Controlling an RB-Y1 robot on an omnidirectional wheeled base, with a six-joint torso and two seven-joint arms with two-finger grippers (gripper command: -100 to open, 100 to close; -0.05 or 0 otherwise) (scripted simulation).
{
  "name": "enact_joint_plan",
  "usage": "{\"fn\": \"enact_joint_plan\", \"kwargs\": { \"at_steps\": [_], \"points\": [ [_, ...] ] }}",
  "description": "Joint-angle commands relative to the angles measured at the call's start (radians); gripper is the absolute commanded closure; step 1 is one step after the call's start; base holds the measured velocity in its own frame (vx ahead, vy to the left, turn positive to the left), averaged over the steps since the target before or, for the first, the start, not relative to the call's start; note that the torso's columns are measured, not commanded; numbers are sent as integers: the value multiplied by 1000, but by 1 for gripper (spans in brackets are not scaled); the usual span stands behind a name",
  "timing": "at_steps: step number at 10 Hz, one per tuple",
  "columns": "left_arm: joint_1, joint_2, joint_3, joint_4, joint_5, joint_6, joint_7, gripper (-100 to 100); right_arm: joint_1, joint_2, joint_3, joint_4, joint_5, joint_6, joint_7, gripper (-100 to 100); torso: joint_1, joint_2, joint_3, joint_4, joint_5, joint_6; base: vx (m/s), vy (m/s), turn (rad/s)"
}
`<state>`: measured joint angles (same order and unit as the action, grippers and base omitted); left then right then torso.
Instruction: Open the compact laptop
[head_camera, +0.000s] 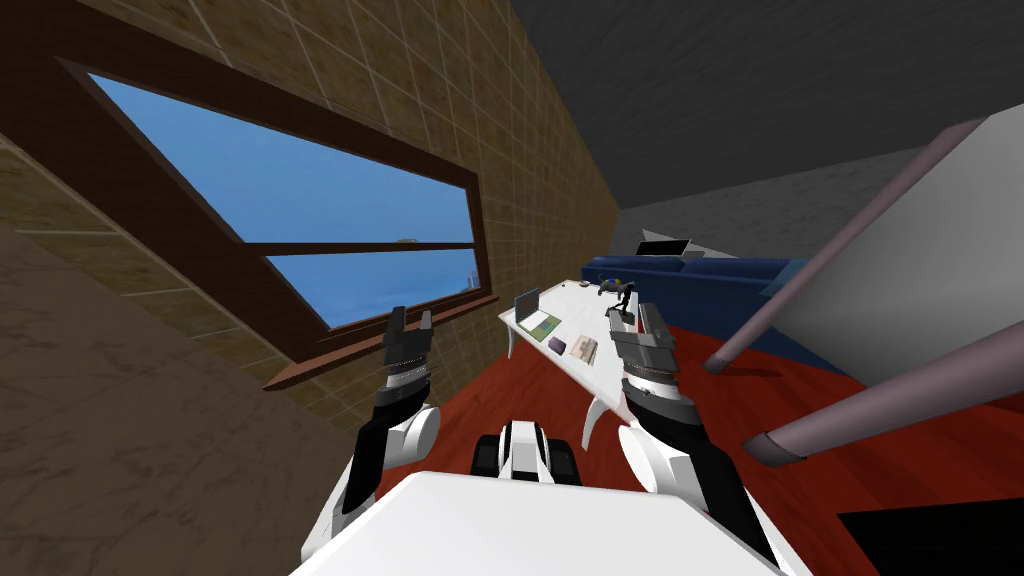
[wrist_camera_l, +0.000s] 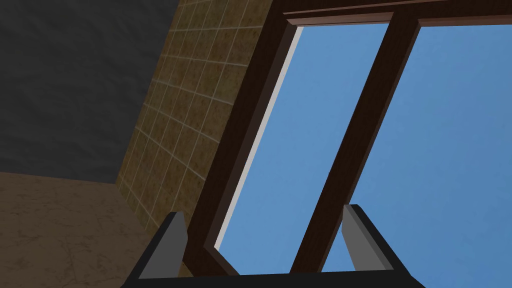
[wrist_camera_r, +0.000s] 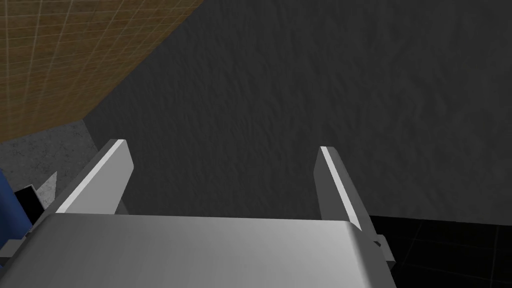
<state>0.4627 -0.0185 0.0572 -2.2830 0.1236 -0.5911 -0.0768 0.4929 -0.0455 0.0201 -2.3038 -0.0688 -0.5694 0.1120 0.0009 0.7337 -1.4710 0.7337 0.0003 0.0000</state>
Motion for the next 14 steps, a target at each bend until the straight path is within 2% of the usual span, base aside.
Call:
{"fn": "enact_joint_plan", "kwargs": {
  "at_steps": [1,7,8,9,11,12,14],
  "points": [
    [0,0,0,0,0,0,0,0,-30,-54,12,34,21,5,36,-100,0,2,-5,3,0,0,39,39,-31],
    [0,0,0,0,0,0,0,0,-152,-134,66,166,110,24,183,-100,0,4,-5,4,0,0,58,54,-51],
    [0,0,0,0,0,0,0,0,-177,-141,78,190,128,28,208,-100,0,4,-5,4,0,0,70,73,-69],
    [0,0,0,0,0,0,0,0,-177,-141,78,193,128,28,214,-100,-1,4,-5,4,0,0,37,46,-15],
    [0,0,0,0,0,0,0,0,-231,-153,102,250,167,36,275,-100,-2,6,-4,5,-1,0,39,51,-48],
    [0,0,0,0,0,0,0,0,-231,-153,102,250,167,36,279,-100,0,5,-5,4,0,0,41,50,-26],
    [0,0,0,0,0,0,0,0,-288,-162,128,310,209,44,344,-100,-1,3,-6,4,0,0,57,47,-67]
  ]
}}
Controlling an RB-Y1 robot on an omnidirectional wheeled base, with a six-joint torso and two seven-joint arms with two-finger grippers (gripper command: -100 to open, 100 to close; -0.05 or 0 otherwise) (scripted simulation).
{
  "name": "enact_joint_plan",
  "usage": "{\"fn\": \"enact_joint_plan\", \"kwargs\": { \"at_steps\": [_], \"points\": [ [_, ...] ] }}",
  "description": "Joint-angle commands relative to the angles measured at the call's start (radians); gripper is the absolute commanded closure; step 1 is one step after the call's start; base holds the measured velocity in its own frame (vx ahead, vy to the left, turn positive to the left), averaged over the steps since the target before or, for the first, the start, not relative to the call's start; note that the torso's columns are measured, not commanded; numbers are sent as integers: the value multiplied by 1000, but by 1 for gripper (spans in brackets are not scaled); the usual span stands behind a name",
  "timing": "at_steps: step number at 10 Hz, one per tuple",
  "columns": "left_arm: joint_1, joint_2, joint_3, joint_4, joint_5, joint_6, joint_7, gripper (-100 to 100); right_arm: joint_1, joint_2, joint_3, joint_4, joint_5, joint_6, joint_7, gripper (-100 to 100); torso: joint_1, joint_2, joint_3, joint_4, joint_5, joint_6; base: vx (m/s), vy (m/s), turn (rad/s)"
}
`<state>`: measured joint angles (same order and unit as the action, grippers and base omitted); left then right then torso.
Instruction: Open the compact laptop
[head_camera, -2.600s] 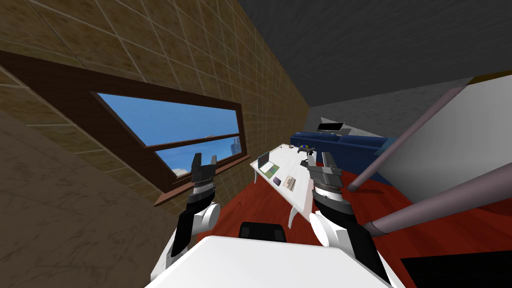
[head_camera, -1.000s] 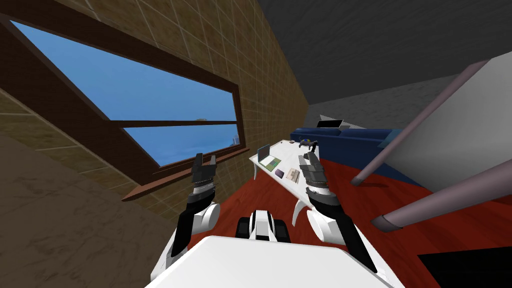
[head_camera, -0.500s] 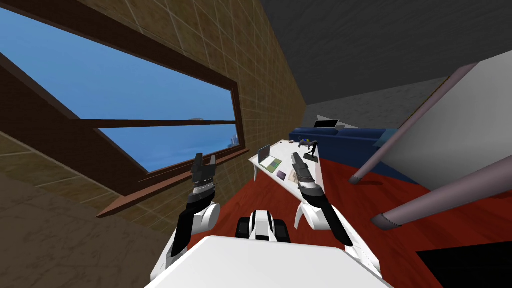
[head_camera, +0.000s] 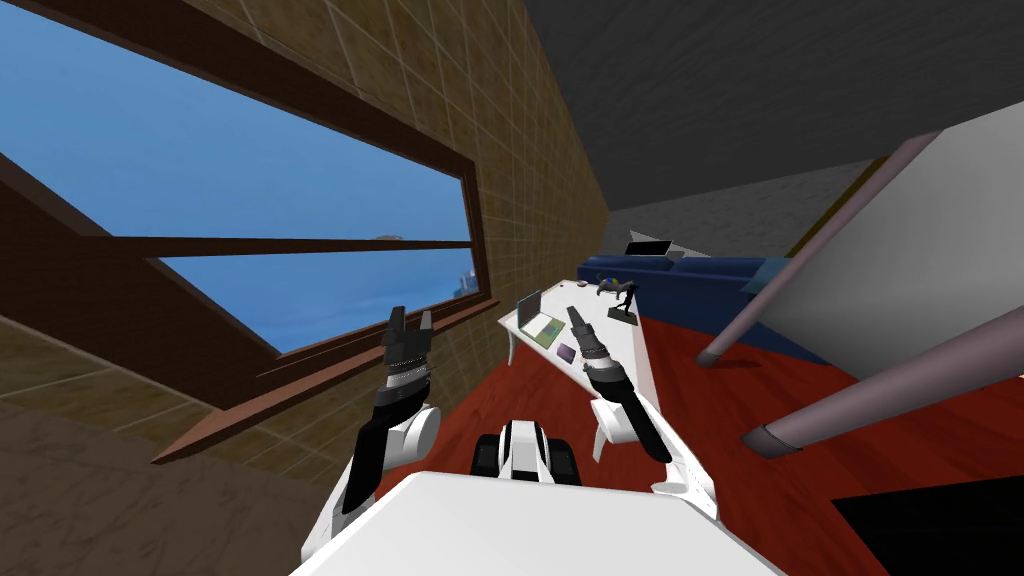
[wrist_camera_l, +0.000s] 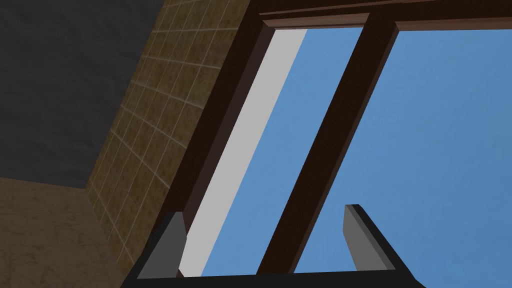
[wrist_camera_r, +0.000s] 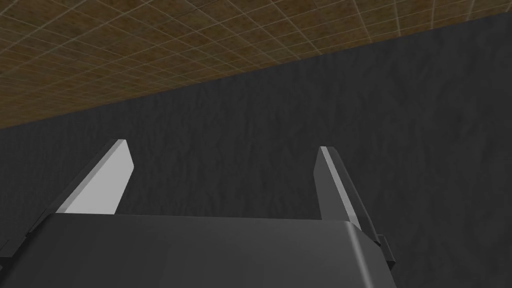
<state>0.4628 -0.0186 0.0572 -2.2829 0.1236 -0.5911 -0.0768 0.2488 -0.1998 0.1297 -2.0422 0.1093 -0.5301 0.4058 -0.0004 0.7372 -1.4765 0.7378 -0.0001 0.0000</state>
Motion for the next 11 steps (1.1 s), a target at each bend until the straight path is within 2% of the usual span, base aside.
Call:
{"fn": "enact_joint_plan", "kwargs": {
  "at_steps": [1,3,4,6,7,9,10,11],
  "points": [
    [0,0,0,0,0,0,0,0,-44,-8,18,48,31,5,54,-100,0,-1,0,0,0,0,54,48,-22],
    [0,0,0,0,0,0,0,0,-105,-16,45,110,75,14,117,-100,1,1,1,0,0,0,55,68,-67],
    [0,0,0,0,0,0,0,0,-105,-16,45,114,75,14,127,-100,1,1,1,0,0,0,44,63,-22],
    [0,0,0,0,0,0,0,0,-168,-26,73,184,120,25,189,-100,1,1,1,0,0,0,54,71,-58],
    [0,0,0,0,0,0,0,0,-168,-26,73,184,120,25,202,-100,1,0,0,0,0,0,51,54,-34],
    [0,0,0,0,0,0,0,0,-229,-38,101,245,167,37,266,-100,0,1,1,0,0,0,56,73,-68],
    [0,0,0,0,0,0,0,0,-233,-38,101,261,167,37,279,-100,2,0,0,0,0,0,59,60,-28],
    [0,0,0,0,0,0,0,0,-267,-46,115,298,190,43,317,-100,0,1,0,0,0,0,55,54,-41]
  ]
}}
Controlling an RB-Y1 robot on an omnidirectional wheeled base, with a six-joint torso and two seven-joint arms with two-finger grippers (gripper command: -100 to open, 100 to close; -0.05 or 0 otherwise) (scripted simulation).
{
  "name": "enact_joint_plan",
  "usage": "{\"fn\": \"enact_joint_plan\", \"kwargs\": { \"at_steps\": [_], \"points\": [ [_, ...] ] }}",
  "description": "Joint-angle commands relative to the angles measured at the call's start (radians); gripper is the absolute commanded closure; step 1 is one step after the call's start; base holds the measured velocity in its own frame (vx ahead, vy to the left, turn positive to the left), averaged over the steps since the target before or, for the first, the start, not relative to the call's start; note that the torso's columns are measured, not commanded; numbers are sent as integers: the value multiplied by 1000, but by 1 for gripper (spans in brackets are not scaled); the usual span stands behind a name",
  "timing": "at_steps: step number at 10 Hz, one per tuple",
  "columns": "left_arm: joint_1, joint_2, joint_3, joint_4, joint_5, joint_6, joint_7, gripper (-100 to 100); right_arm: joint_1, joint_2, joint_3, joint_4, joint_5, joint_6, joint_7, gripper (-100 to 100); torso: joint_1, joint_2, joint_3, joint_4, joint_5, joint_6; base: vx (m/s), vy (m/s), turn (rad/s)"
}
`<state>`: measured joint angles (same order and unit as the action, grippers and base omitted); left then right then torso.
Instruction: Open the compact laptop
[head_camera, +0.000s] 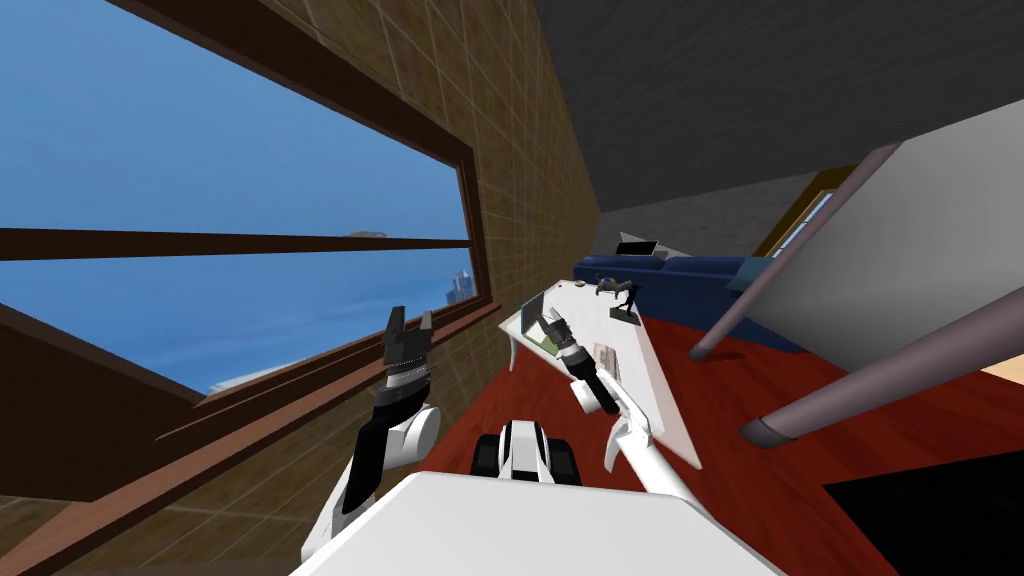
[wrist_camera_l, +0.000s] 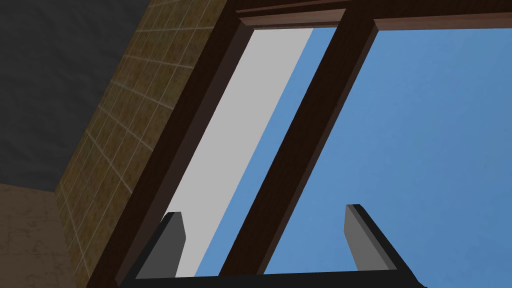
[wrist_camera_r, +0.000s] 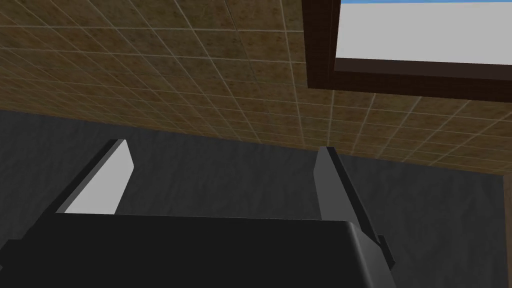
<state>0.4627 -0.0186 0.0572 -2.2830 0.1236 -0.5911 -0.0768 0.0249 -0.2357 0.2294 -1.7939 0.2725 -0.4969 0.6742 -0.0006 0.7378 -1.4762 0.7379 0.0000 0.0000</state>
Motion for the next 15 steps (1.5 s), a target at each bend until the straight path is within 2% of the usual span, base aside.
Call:
{"fn": "enact_joint_plan", "kwargs": {
  "at_steps": [1,2,3,4,5,6,8,9,11,12,15],
  "points": [
    [0,0,0,0,0,0,0,0,-68,-19,30,77,50,16,76,-100,0,0,0,0,0,0,69,69,-85],
    [0,0,0,0,0,0,0,0,-76,-19,30,95,50,16,87,-100,1,0,0,0,0,0,42,60,-29],
    [0,0,0,0,0,0,0,0,-110,-30,44,129,74,23,124,-100,0,1,1,0,0,0,45,56,-48],
    [0,0,0,0,0,0,0,0,-110,-30,44,138,74,23,124,-100,0,1,1,0,0,0,38,46,-27],
    [0,0,0,0,0,0,0,0,-143,-42,58,178,97,31,162,-100,0,1,1,0,0,0,33,51,-48],
    [0,0,0,0,0,0,0,0,-143,-42,58,181,97,31,162,-100,1,1,1,0,0,0,35,43,-31],
    [0,0,0,0,0,0,0,0,-210,-67,85,252,142,45,227,-100,1,0,0,0,0,0,49,67,-71],
    [0,0,0,0,0,0,0,0,-210,-67,85,269,142,45,235,-100,2,-1,-1,0,0,0,47,75,-20],
    [0,0,0,0,0,0,0,0,-274,-93,111,348,186,60,301,-100,0,0,0,0,0,0,54,68,-57],
    [0,0,0,0,0,0,0,0,-274,-93,111,354,186,60,306,-100,0,0,0,0,0,0,50,57,-33],
    [0,0,0,0,0,0,0,0,-362,-128,148,460,246,80,398,-100,1,0,0,0,0,0,46,68,-59]
  ]
}}
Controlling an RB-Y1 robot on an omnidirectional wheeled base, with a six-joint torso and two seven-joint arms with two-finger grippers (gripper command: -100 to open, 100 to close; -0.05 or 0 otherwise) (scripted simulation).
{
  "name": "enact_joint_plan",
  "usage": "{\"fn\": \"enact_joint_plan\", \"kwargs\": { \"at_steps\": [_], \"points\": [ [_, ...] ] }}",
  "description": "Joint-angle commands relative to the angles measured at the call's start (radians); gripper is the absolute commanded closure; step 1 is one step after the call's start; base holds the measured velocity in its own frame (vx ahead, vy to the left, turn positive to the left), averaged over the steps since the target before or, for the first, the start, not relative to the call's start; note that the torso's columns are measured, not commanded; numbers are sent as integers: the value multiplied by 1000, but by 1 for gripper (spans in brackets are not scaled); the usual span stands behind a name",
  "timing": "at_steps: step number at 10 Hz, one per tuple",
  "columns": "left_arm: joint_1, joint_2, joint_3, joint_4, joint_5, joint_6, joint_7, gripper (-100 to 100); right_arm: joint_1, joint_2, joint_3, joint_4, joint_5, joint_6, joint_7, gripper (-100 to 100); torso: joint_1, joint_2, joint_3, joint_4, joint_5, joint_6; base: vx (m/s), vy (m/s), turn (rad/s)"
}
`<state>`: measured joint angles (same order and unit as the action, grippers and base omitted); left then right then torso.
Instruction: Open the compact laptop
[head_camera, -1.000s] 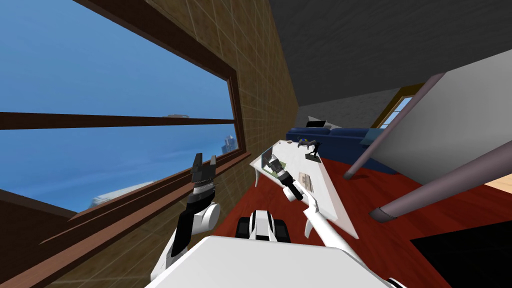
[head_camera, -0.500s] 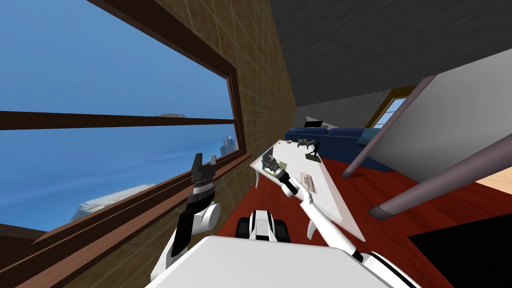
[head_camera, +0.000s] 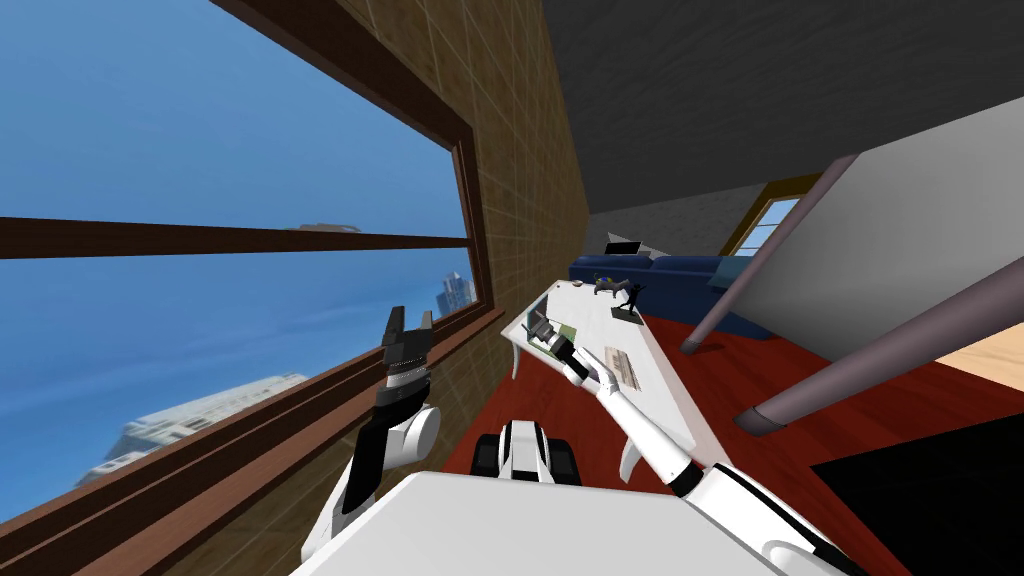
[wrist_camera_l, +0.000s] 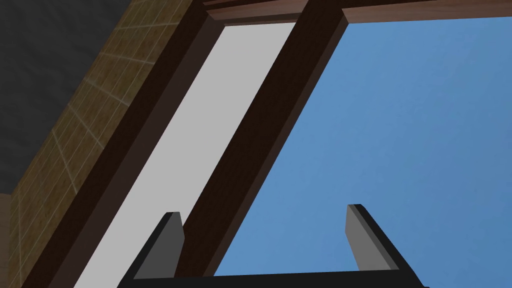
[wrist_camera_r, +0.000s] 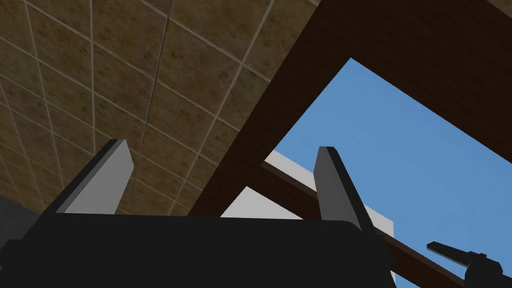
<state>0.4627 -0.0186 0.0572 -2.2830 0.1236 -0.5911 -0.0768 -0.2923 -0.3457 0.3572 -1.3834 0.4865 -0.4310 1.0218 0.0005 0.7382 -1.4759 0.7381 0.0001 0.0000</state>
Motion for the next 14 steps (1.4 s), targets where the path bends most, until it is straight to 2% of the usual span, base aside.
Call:
{"fn": "enact_joint_plan", "kwargs": {
  "at_steps": [1,2,5,9,10,12,13,14],
  "points": [
    [0,0,0,0,0,0,0,0,-71,-30,31,86,50,20,80,-100,1,-1,0,0,0,0,58,91,-63],
    [0,0,0,0,0,0,0,0,-71,-30,31,97,50,20,85,-100,1,-1,-1,0,0,0,41,61,-21],
    [0,0,0,0,0,0,0,0,-140,-61,59,188,98,35,161,-100,-1,0,0,0,0,0,40,53,-50],
    [0,0,0,0,0,0,0,0,-208,-98,88,276,145,49,238,-100,-1,0,0,0,0,0,37,59,-40],
    [0,0,0,0,0,0,0,0,-217,-104,92,286,151,51,248,-100,-1,0,0,0,0,0,14,34,-31],
    [3,0,-3,3,-1,1,1,0,-208,-100,90,274,147,52,241,-100,1,-1,-2,1,-1,-1,0,4,-5],
    [3,0,-4,4,-1,2,1,0,-208,-100,90,274,147,52,241,100,0,-1,-1,0,0,0,7,-4,-10],
    [4,0,-4,4,-1,2,1,0,-167,-65,72,259,140,11,282,100,0,-1,-1,-3,-1,-1,72,-41,-108]
  ]
}}
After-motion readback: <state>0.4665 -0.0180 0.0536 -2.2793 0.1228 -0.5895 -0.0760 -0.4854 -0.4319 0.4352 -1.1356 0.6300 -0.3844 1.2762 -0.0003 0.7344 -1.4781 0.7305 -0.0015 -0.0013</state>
